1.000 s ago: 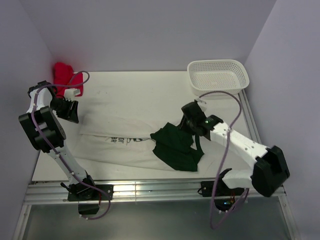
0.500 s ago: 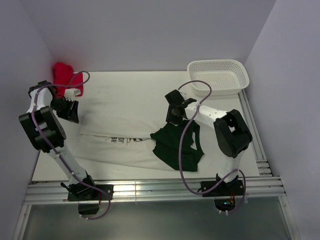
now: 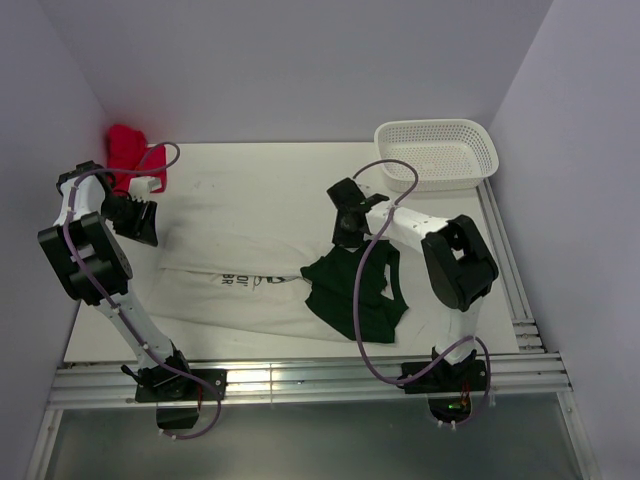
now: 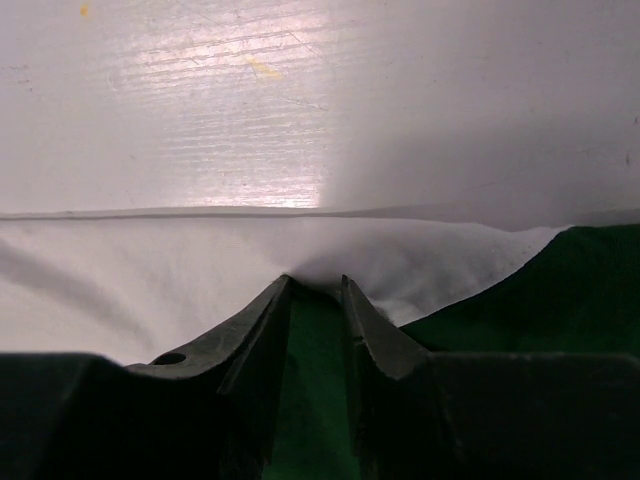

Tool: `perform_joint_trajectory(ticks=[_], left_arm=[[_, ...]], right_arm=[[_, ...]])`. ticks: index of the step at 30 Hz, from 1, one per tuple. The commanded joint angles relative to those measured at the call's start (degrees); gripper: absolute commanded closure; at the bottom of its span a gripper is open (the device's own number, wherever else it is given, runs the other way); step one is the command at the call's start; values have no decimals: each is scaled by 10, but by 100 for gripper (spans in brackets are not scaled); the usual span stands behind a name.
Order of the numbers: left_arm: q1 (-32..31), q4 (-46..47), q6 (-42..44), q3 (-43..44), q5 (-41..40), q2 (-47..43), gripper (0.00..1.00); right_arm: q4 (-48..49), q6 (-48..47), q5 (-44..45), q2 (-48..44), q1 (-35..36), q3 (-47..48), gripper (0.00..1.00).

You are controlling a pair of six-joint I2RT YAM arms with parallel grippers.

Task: Roll the t-shirts
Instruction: Fold the tshirt

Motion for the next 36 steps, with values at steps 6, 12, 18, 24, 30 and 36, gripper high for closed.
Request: perform_joint_trajectory(ticks=[6,12,18,24,30,36], left_arm=[[-3,2,0,2,12,-2,50],[-2,4,1,-1,11,-3,50],[-3,3,1,0,13,-2,50],[-2,3,1,1,14,1,50],[-3,1,2,3,16,2,50],[-2,2,5,0,16,2,50]], right_arm=[[-12,-12,2,8,11,28,60],[-15,-10,2,15,20,36,59],[-23,-11,5,27,26,42,62],[-36,-7,20,11,30,41,95],[-57,0,42,-43,36,40,100],[-77,19,61,-112,64,18,100]])
